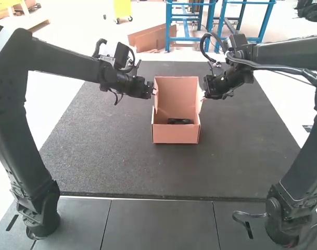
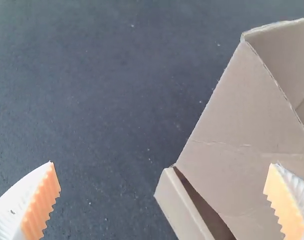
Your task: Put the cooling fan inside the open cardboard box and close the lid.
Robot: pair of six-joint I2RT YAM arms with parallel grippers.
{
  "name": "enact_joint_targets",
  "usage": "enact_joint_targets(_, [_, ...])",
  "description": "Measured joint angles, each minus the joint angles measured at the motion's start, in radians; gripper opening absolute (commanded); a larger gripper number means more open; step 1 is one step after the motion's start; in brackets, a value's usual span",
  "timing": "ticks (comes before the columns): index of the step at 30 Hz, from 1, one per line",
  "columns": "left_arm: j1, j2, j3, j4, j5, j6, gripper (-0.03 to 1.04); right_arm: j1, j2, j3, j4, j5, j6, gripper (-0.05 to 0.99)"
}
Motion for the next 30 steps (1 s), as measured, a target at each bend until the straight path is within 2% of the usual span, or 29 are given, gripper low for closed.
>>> enact_joint_targets(3, [-0.012,-0.016,-0.021,0.002,0.000,-0.007,0.97,0.000,-0.012,-0.008,0.000,-0.024,0.015,-0.02])
enact_joint_targets(9, [-0.032,-0.047,-0.050,0.003,0.000,-0.014,0.97,0.001,-0.029,-0.038,0.001,-0.038,0.027,-0.02])
enact_joint_targets(19, [-0.035,-0.069,-0.112,0.005,0.000,-0.014,0.97,0.045,-0.038,-0.134,0.008,-0.045,0.030,-0.02])
enact_joint_targets(25, [-0.035,-0.112,-0.148,-0.016,0.000,-0.014,0.97,0.066,-0.038,-0.185,0.016,0.011,-0.002,-0.01])
enact_joint_targets(26, [-0.035,-0.123,-0.155,-0.025,0.000,-0.013,0.97,0.070,-0.038,-0.192,0.020,0.027,-0.011,0.02])
enact_joint_targets(27, [-0.035,-0.136,-0.163,-0.036,-0.001,-0.010,0.97,0.072,-0.038,-0.198,0.027,0.039,-0.016,0.11])
enact_joint_targets(30, [-0.035,-0.180,-0.191,-0.059,-0.002,0.001,0.97,0.074,-0.038,-0.203,0.042,0.062,-0.022,0.61])
